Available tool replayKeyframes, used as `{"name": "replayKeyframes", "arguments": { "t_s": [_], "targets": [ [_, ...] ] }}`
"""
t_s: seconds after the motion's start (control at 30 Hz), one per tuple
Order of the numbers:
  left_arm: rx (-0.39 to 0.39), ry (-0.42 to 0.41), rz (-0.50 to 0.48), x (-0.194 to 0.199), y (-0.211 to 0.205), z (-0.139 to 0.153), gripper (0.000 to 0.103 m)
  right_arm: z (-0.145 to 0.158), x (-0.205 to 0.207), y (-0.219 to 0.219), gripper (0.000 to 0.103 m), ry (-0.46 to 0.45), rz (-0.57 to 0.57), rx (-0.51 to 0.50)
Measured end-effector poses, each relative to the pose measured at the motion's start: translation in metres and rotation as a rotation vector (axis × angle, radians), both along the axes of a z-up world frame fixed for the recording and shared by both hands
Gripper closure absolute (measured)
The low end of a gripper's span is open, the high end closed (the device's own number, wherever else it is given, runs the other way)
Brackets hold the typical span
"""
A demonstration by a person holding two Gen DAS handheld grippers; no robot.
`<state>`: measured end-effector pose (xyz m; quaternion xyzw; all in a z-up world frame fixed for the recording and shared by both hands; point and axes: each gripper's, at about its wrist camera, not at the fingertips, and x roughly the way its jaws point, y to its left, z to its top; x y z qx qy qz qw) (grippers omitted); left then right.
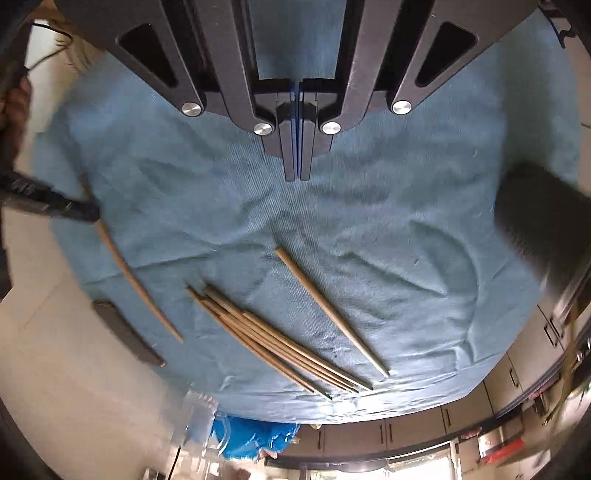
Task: Organize utensils
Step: 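Grasp a chopstick with the right gripper while the left gripper grasps another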
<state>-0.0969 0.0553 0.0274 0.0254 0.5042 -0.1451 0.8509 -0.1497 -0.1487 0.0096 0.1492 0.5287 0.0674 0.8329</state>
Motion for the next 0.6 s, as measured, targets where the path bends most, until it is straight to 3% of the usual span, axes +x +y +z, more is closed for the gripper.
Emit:
{"name": "replayKeyframes", "arguments": {
  "t_s": [0.03, 0.1, 0.13, 0.17, 0.23, 0.37, 0.47, 0.53, 0.57, 0.6],
  "targets": [
    [-0.015, -0.017, 0.002, -0.001, 0.003, 0.009, 0.103, 0.001, -0.005, 0.0, 0.094, -0.001, 0.023, -0.004],
    [-0.022, -0.051, 0.017, 0.007, 0.005, 0.023, 0.102, 0.003, -0.009, 0.001, 0.08, -0.003, 0.06, 0.001],
    [-0.015, -0.063, 0.033, 0.014, 0.006, 0.028, 0.094, 0.005, -0.008, 0.0, 0.06, -0.01, 0.06, -0.009],
    [-0.009, -0.08, 0.057, 0.025, 0.004, 0.032, 0.08, 0.008, -0.007, -0.001, 0.051, -0.026, 0.05, -0.032],
    [-0.012, -0.102, 0.085, 0.051, -0.003, 0.033, 0.06, 0.014, -0.003, 0.0, 0.051, -0.063, 0.032, -0.07],
    [0.091, -0.071, 0.155, 0.116, -0.021, 0.012, 0.06, 0.016, 0.01, -0.003, 0.051, -0.073, 0.007, -0.038],
    [0.199, -0.033, 0.179, 0.148, -0.032, -0.01, 0.059, 0.013, 0.016, -0.003, 0.051, -0.062, -0.003, -0.026],
    [0.232, -0.05, 0.209, 0.164, -0.035, -0.012, 0.06, 0.012, 0.016, -0.003, 0.051, -0.065, 0.0, -0.025],
    [0.223, -0.05, 0.211, 0.165, -0.034, -0.011, 0.091, 0.012, 0.016, -0.003, 0.051, -0.067, 0.003, -0.025],
    [0.223, -0.025, 0.214, 0.17, -0.034, -0.01, 0.094, 0.012, 0.017, -0.002, 0.051, -0.069, 0.003, -0.026]
  ]
}}
